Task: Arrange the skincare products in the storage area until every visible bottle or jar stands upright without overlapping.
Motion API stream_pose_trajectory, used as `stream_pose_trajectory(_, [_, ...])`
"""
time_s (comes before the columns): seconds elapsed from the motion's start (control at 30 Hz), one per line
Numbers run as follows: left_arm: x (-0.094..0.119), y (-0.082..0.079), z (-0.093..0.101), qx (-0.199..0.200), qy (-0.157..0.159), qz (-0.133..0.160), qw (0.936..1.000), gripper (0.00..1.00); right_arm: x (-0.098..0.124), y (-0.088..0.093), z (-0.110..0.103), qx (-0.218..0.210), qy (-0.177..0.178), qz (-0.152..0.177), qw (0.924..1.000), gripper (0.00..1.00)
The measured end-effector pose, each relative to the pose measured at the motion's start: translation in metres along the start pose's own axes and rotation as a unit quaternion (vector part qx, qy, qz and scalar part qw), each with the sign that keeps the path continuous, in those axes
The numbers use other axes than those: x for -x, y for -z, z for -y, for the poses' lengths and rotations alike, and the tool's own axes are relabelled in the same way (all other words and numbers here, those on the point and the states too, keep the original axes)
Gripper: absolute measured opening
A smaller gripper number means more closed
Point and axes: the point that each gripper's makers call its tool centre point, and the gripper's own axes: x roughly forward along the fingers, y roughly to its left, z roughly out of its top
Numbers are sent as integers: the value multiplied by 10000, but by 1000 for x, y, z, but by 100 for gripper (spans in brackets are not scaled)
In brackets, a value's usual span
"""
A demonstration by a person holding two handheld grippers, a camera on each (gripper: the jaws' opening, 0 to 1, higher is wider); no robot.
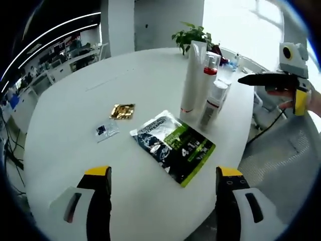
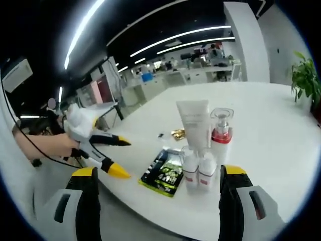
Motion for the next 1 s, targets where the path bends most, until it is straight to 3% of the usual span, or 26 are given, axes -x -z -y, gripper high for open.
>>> stream_pose_trajectory(0.3, [22,8,-6,273,-177,29,9995,85,1,1,-2,-94,-67,2,9999,99])
stream_pose_trajectory(0.43, [48,4,-26,703,-412,266,9963,86,0,3,-6,-38,-76,-85,9999,99])
stream_pose_trajectory(0.67, [73,0,-44,940,-693,471,9920,92,-2,6,-10,-5,-130,-203,9997,99])
stream_pose_trajectory(0.8, [81,-15,-32,959,-688,695,9906,94,1,6,-7,-14,-111,-214,9997,99])
stream_pose_trajectory(0.87, [80,-23,-17,959,-624,775,9904,96,1,5,-7,0,-85,-186,9998,99])
stream_pose_trajectory(1.0, [70,-13,-9,1046,-604,703,9902,95,-1,2,-7,41,-110,-109,9999,99])
